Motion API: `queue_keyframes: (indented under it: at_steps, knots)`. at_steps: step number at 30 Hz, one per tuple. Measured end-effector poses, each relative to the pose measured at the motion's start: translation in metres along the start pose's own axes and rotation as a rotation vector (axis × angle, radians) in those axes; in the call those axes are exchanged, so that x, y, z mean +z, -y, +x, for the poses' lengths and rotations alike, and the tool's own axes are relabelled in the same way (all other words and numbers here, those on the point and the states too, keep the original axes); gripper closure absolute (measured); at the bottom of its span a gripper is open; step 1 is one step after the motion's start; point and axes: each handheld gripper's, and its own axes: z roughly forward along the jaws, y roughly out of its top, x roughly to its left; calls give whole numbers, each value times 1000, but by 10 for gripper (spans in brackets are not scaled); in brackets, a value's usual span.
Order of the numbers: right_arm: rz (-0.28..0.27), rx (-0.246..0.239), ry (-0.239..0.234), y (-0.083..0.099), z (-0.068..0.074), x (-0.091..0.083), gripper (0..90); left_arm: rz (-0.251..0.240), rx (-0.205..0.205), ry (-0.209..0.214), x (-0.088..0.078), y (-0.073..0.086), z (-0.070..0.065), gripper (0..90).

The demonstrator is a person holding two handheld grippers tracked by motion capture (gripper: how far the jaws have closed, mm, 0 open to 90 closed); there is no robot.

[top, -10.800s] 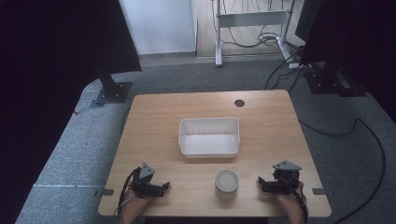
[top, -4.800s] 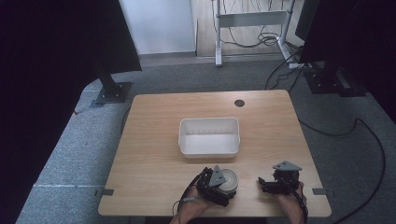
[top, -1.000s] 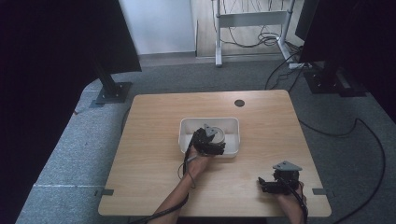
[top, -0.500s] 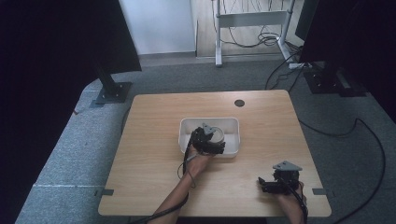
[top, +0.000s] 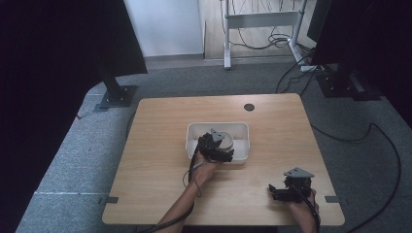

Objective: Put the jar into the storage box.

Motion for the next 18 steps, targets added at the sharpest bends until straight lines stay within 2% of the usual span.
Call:
queue_keyframes:
  at_steps: [14, 18]
  knots:
    - [0, 0, 0, 0, 0, 0, 9, -5, 14, 12, -15, 0, 4, 29]
    - [1, 1, 0, 0, 0, 0, 9, -19, 19, 24, -20, 2, 5, 29]
